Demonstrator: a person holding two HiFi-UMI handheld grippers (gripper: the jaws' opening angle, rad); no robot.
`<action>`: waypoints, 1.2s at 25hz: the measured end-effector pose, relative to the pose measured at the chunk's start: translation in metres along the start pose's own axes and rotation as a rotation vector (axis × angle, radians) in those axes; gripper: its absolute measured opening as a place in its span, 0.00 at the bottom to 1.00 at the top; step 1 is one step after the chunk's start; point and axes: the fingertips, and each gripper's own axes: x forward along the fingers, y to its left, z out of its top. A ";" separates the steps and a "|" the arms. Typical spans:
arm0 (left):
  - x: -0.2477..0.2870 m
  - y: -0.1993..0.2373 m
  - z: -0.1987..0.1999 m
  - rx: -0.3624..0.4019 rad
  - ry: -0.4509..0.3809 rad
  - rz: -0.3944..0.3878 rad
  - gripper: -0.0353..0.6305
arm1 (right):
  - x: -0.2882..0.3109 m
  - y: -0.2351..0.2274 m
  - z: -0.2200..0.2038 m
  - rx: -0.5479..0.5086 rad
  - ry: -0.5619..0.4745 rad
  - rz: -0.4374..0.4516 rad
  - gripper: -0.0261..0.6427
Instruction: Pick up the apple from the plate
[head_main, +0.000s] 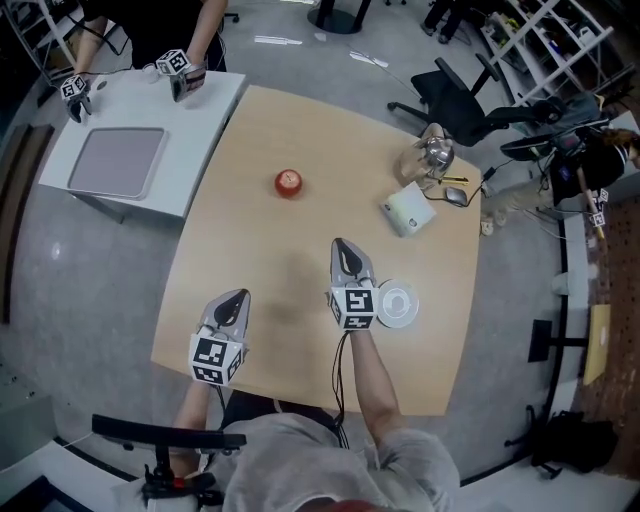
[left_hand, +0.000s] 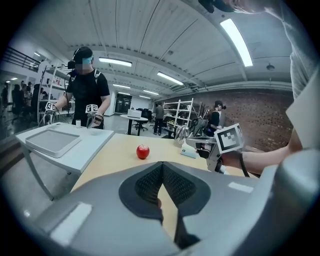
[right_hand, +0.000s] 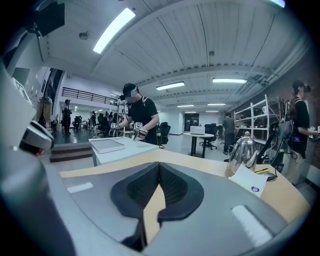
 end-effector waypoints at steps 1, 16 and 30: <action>-0.005 -0.009 0.003 0.003 -0.004 0.000 0.08 | -0.011 -0.001 0.001 0.006 -0.002 0.000 0.05; -0.013 -0.049 0.016 0.041 -0.067 -0.043 0.08 | -0.081 0.003 -0.003 0.029 -0.023 -0.001 0.05; -0.063 -0.107 0.025 0.050 -0.125 -0.044 0.08 | -0.179 0.016 -0.002 0.073 -0.048 0.002 0.05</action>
